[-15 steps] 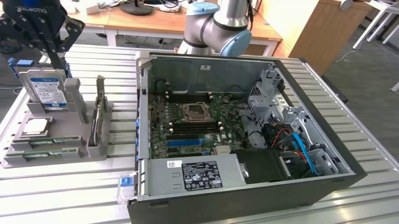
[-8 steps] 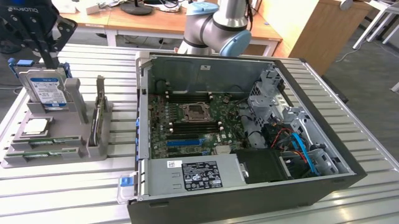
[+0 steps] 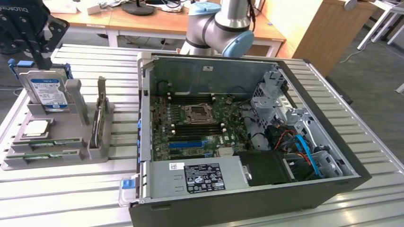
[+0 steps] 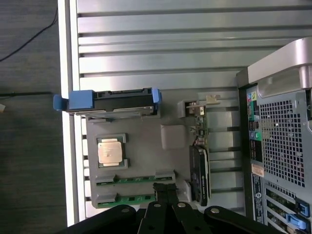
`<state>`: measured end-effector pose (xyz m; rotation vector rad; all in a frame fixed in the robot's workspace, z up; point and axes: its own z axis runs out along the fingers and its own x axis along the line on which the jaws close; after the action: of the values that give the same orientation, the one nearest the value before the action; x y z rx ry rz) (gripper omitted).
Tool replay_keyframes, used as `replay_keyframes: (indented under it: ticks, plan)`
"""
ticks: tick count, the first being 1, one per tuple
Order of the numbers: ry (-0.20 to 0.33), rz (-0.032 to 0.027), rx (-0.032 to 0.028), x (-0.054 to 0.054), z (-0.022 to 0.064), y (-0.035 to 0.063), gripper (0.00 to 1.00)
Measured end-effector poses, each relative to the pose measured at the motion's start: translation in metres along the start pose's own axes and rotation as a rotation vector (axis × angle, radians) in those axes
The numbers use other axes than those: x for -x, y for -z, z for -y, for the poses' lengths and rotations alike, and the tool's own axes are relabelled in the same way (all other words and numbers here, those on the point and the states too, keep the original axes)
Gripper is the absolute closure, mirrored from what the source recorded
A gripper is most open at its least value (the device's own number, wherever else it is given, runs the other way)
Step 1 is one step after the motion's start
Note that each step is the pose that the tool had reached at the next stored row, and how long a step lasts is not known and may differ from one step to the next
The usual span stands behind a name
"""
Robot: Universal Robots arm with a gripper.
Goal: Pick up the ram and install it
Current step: 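Reach for the ram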
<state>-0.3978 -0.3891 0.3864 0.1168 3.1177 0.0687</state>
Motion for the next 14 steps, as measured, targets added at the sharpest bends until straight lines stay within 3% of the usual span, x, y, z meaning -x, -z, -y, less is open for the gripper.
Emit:
replay_keyframes:
  ticks: [14]
  plan:
    - [0.000,-0.0079,-0.0006,-0.022,0.0016,-0.0011,0.89]
